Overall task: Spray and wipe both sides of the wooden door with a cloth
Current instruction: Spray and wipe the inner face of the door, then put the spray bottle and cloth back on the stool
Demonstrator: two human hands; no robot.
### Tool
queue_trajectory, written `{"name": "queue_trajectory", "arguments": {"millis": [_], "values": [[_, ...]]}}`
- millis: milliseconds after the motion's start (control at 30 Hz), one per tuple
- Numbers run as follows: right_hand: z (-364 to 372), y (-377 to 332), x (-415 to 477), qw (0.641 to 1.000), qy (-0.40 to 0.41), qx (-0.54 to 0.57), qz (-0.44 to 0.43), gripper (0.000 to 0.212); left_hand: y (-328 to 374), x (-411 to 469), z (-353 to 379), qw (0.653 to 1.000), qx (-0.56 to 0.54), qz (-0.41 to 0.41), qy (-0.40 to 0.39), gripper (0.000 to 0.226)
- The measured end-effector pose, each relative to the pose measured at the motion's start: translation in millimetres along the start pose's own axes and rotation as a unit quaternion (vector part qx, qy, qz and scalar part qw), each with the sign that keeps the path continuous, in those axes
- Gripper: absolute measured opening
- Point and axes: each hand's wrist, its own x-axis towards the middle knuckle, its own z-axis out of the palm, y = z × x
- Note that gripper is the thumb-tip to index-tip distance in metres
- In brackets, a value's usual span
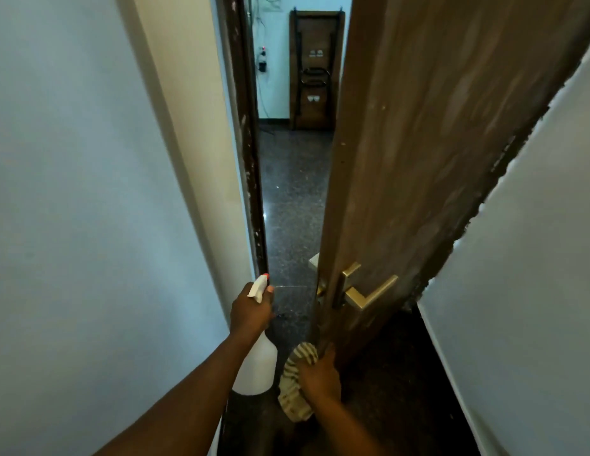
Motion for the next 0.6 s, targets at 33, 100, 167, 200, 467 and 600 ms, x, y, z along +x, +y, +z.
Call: {"name": "queue_trajectory", "arguments": {"millis": [33,100,167,200,467,600], "values": [[5.1,8.2,3.1,1.0,0.005,0.022,0.016,0.087,-2.3,1.6,5.8,1.0,0.005,-0.002,-0.014,0.029],[16.5,29.2,15.6,0.995,0.031,0.071,0.055,0.092,-6.4,2.7,18.3,0.999,0.006,-0.002,-0.037,0.036],[15.4,39.7,8.6,0.988,0.064,0.115,0.085,0.09,-5.5,1.6,31.7,0.998,0.011,0.001,-0.063,0.041],[9.7,41.3,1.5,0.981,0.093,0.148,0.086,0.087,-4.8,1.5,39.1,0.997,0.01,0.001,-0.076,0.042],[-12.5,55.0,18.9,0.859,0.275,0.393,0.182,0.08,0.7,0.0,87.3,0.987,0.021,-0.002,-0.157,0.044],[-49.9,59.0,33.4,0.78,0.351,0.461,0.239,0.071,-5.2,-1.7,112.6,0.977,0.035,0.004,-0.211,0.049]]}}
